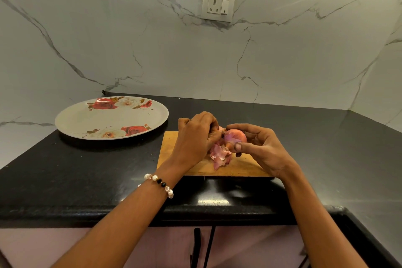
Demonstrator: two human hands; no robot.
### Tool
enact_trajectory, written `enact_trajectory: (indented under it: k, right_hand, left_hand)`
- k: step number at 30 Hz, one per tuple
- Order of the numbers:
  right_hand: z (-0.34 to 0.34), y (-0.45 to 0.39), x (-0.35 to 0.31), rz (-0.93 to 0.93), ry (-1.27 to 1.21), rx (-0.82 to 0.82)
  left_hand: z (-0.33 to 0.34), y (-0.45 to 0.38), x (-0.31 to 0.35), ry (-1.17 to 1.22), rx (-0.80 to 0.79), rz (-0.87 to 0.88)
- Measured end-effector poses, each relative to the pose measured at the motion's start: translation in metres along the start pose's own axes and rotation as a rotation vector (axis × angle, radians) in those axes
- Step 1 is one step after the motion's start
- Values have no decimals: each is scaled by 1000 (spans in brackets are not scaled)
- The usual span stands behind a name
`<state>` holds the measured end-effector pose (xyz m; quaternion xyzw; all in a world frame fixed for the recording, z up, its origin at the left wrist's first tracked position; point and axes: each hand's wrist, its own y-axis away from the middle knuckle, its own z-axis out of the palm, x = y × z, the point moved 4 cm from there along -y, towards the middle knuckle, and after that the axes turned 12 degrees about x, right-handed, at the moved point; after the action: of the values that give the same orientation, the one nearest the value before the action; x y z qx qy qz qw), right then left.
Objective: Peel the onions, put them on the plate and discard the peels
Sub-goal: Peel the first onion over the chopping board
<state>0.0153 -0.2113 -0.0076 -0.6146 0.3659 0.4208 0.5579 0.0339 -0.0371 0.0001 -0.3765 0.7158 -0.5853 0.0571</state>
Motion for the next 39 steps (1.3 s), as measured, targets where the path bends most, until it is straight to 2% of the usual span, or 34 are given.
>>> enact_trajectory:
  k: [3,11,17,34,39]
  right_hand:
    - [0,0,-1,-8,-44,18]
    - [-2,0,2,-3,16,28]
    - [-2,2,1,-36,122,-1]
    - [-2,2,1,-37,201,7]
    - [-1,2,1,-39,200,18]
  left_hand:
    - [-3,-2,-5,52,46,-50]
    - [-5,-2,7,218,-37,57]
    - [-8,-3,9,184,-46,105]
    - [-4,1,11,35,-27,177]
    - [-4,4,14,-98,13,243]
